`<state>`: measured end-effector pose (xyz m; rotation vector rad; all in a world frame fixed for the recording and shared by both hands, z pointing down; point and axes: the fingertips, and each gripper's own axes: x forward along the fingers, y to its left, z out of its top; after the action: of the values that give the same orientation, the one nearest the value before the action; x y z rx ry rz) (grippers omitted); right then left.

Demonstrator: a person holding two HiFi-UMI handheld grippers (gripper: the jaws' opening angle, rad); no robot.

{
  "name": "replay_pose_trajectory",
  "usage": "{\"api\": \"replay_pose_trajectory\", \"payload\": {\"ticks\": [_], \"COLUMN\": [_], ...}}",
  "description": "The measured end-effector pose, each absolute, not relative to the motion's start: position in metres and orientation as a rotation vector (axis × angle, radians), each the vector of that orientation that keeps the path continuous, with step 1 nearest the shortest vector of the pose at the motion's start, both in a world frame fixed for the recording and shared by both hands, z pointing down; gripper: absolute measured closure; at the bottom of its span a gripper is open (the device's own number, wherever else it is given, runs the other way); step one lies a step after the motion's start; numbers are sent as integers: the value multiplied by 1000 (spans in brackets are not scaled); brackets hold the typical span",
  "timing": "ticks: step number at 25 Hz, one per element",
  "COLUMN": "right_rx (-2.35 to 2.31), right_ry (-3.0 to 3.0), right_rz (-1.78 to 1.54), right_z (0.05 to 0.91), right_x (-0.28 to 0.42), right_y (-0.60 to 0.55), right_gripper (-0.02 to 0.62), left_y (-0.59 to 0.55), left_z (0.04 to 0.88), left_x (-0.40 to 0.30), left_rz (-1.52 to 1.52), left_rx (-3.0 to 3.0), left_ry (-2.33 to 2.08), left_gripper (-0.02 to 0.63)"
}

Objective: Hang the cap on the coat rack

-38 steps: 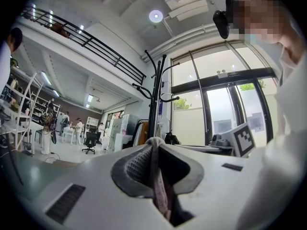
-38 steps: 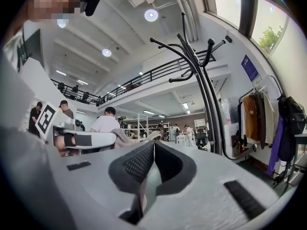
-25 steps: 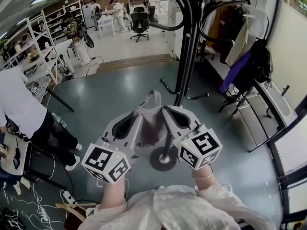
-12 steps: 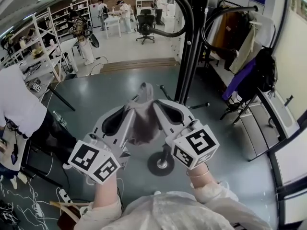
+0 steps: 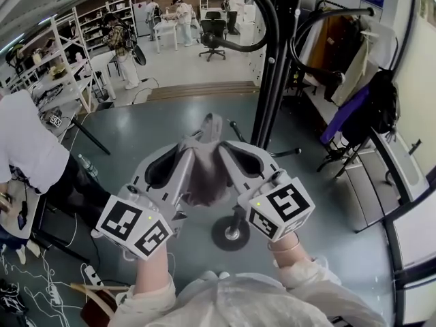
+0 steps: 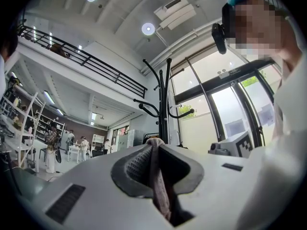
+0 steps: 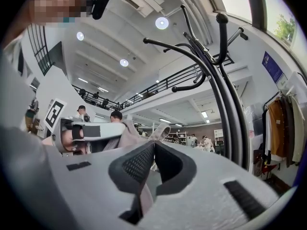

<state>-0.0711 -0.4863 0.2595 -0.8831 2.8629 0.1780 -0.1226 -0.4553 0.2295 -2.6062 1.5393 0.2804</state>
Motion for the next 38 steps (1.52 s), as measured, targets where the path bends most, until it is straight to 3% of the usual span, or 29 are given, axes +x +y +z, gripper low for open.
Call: {"api": "replay_pose_trajectory", "payload": {"ticks": [23, 38], "right_rx": [-969, -871], "right_ry": [2800, 2682], "right_rz": [314, 553], "right_z": [216, 126], "right_x": [-68, -68], "right_y": [-491, -470], "right_gripper": [592, 592], "left_y": [-460, -442], "left_z": [190, 118], "left_x": [-148, -146], "left_rz": [336, 378], "left_rx": [-2577, -2450], "left_ry": [1427, 1301], "left_gripper": [563, 563]}}
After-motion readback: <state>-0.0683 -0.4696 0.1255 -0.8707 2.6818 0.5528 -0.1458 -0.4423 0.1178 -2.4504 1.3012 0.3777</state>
